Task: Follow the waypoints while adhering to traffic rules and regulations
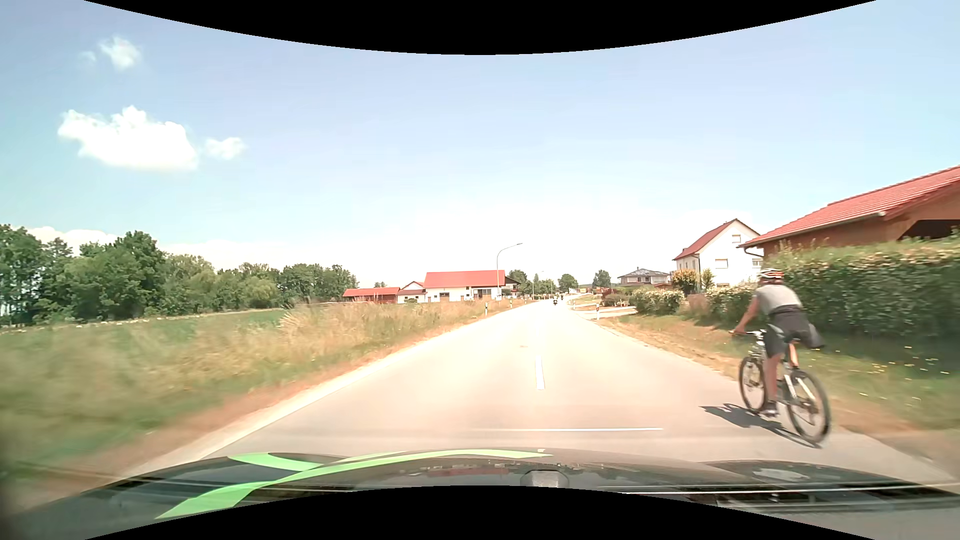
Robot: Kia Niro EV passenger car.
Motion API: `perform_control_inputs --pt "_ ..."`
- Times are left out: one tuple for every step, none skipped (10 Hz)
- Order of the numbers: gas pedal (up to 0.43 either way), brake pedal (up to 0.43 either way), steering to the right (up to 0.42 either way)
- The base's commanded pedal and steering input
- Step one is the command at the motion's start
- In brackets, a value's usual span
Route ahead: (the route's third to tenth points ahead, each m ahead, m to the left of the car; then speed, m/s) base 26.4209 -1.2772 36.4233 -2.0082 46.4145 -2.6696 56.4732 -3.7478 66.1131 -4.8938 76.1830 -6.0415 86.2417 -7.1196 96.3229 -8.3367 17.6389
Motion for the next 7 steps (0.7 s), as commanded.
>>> perform_control_inputs --pt "0.370 0.000 0.011" --pt "0.370 0.000 0.014" --pt "0.370 0.000 0.016" --pt "0.370 0.000 0.016" --pt "0.370 0.000 0.016" --pt "0.370 0.000 0.016" --pt "0.370 0.000 0.016"
